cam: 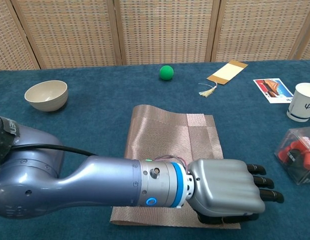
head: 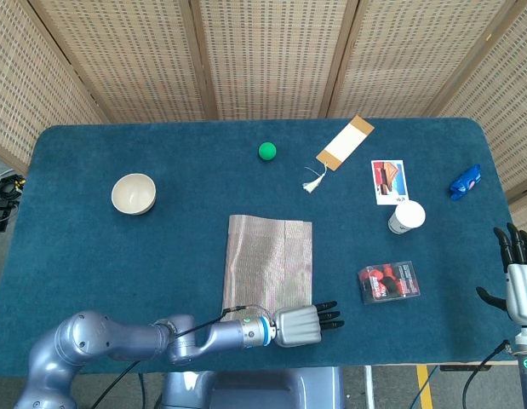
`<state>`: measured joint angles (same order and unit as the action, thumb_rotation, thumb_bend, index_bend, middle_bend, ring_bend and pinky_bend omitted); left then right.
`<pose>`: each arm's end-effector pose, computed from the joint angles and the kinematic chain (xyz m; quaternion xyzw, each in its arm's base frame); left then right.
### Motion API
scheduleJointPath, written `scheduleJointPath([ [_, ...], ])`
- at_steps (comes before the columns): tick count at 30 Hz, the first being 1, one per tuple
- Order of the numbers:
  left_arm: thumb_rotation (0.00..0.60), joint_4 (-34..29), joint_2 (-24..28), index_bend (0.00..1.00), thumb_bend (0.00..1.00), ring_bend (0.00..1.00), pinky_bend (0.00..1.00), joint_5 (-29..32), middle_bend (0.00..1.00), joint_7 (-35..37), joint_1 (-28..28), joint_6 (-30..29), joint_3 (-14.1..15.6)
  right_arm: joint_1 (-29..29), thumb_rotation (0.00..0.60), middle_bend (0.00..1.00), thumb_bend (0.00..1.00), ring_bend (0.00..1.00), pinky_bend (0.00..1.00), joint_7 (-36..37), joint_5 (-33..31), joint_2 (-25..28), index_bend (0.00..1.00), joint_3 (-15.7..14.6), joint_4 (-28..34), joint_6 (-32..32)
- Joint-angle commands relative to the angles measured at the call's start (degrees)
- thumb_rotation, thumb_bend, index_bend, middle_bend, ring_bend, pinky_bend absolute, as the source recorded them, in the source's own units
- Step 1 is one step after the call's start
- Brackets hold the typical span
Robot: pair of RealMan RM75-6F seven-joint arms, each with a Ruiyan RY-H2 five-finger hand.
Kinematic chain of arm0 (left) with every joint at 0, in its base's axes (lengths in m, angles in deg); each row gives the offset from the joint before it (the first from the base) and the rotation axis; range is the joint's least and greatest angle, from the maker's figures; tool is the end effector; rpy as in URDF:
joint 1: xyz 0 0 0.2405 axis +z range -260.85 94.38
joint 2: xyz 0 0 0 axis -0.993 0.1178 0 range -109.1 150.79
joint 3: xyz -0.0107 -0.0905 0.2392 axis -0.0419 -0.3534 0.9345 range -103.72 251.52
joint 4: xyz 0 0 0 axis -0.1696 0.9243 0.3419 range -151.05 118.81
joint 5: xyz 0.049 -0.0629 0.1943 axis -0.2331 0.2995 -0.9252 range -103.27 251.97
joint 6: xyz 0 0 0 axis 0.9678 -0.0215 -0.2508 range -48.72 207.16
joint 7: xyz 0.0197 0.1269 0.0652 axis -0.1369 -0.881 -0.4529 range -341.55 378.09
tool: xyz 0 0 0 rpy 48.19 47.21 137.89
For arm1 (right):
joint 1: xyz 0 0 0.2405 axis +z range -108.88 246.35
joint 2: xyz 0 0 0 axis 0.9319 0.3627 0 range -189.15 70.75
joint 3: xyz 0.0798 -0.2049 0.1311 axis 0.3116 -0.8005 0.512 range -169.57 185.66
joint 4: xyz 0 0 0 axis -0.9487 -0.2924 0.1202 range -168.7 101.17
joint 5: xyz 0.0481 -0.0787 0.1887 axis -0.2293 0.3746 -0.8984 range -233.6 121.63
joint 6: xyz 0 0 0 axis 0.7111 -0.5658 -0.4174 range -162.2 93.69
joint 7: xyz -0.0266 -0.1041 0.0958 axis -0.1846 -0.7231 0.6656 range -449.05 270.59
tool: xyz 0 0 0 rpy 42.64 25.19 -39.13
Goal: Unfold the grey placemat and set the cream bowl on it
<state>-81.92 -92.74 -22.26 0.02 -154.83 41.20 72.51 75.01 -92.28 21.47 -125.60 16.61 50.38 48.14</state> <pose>0.0182 0.2471 -0.1835 -0.9406 0.0505 -0.3220 0.0945 -0.3440 -0.2101 0.1801 0.5581 -0.3559 0.3462 0.6649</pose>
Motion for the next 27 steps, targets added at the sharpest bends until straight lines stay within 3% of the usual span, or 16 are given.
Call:
scheduleJointPath([
  [1,0.600,-0.34,0.38,0.72,0.49,0.00,0.00,0.21,0.00,0.01,0.09,-0.23,-0.20,0.00,0.600,0.00,0.00,0.00,0.00,0.03,0.04,0.02,0.00,-0.01,0.03,0.01],
  [14,0.600,-3.67,4.64,0.77,0.55,0.00,0.00,0.99,0.00,0.01,1.93,-3.66,-0.82,-0.04,0.600,0.00,0.00,0.00,0.00,-0.28,0.61,0.03,0.00,-0.24,0.45,0.35],
  [20,0.600,-8.47,10.88,0.78,0.55,0.00,0.00,1.66,0.00,-1.46,5.18,-7.80,-0.51,-0.14,0.600,0.00,0.00,0.00,0.00,-0.31,1.38,0.18,0.00,-0.48,1.03,0.86],
  [27,0.600,-17.01,20.58,0.78,0.55,0.00,0.00,6.06,0.00,-9.34,13.60,-15.37,0.44,-0.21,0.600,0.00,0.00,0.00,0.00,-0.70,2.49,0.23,0.00,-0.90,1.85,1.43],
])
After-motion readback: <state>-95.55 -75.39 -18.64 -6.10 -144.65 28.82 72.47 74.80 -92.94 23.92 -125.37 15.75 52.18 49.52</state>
